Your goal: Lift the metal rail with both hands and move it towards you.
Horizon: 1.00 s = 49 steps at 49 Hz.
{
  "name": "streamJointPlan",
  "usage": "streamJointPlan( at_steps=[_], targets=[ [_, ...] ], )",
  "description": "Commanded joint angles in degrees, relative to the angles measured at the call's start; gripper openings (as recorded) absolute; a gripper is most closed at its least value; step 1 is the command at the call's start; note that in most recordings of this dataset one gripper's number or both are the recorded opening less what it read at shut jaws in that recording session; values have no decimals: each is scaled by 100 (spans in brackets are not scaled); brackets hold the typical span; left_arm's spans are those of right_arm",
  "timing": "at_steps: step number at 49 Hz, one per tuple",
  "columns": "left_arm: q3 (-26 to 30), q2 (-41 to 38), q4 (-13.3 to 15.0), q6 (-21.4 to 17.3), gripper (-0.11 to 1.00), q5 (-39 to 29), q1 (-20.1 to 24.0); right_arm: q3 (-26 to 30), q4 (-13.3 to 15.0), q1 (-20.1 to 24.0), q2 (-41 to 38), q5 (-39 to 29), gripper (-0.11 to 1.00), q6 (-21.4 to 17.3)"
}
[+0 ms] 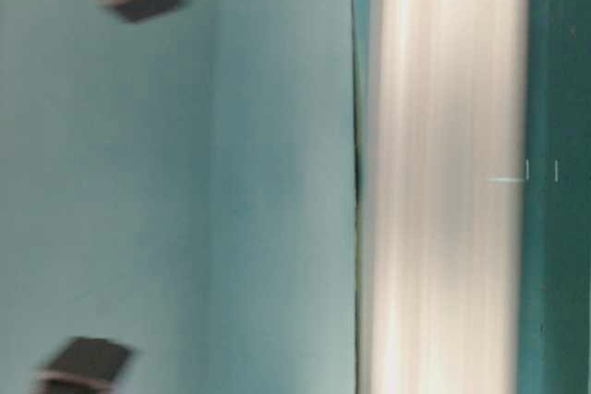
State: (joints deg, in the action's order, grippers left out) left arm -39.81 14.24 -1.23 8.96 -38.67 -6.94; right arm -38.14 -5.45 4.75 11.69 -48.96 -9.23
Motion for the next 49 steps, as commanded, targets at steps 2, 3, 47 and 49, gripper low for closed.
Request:
streamJointPlan(
  at_steps=[2,3,47,49],
  targets=[
    [501,439,9,-123,28,-536,-18,448,-44,-149,308,-457,41,-123],
    [580,510,9,-141,28,-686,0,510,-44,-149,343,-545,41,-123],
    [4175,642,9,-167,28,-4781,255,4289,114,-158,483,-4746,41,-738],
    [4377,580,9,-167,28,-4939,255,4562,132,-158,431,-4869,41,-809]
  ],
)
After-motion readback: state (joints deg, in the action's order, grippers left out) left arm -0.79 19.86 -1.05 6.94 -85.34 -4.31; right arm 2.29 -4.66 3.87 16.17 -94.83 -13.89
